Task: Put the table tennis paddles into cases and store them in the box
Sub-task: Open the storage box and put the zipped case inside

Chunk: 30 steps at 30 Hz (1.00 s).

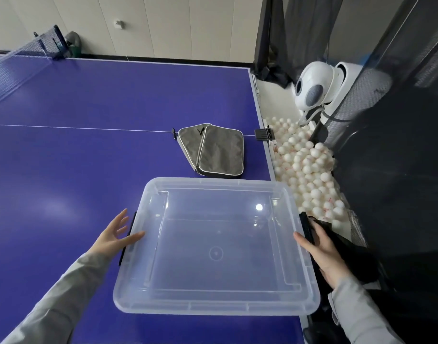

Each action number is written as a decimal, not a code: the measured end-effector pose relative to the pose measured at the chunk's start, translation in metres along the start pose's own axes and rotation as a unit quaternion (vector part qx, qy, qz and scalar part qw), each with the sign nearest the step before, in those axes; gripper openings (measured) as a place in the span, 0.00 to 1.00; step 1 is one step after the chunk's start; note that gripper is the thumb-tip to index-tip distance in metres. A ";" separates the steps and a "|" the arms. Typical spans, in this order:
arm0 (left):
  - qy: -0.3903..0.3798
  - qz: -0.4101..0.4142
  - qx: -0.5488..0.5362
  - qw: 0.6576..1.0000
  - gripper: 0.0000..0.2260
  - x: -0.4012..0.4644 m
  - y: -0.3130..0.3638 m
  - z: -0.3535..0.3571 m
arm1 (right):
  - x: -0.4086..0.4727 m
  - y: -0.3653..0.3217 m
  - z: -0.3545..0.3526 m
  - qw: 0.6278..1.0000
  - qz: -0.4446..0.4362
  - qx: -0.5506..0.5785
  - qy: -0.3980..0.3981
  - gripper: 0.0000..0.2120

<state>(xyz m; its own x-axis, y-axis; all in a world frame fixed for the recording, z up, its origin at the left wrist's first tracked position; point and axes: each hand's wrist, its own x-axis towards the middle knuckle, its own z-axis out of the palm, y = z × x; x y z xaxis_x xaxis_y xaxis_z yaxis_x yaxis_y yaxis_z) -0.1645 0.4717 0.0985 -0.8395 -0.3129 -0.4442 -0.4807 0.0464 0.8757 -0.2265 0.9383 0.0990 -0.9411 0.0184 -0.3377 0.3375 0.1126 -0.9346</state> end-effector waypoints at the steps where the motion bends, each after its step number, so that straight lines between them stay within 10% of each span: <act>1: 0.010 0.015 0.018 1.000 0.45 -0.002 0.000 0.001 | -0.001 0.002 0.000 0.999 -0.008 -0.028 0.016 0.29; 11: 0.103 0.100 0.191 0.971 0.38 -0.035 -0.009 0.023 | -0.035 0.003 0.011 0.953 -0.145 -0.254 0.075 0.26; 30: 0.064 0.108 0.171 0.977 0.41 -0.065 0.028 0.021 | -0.043 -0.025 0.029 0.958 -0.149 -0.234 0.079 0.35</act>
<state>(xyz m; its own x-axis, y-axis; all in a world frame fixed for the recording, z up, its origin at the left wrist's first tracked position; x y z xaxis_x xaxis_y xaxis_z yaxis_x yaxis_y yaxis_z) -0.1285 0.5134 0.1483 -0.9028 -0.3759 -0.2089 -0.3702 0.4323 0.8222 -0.1934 0.9056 0.1336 -0.9981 0.0615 -0.0083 0.0419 0.5681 -0.8219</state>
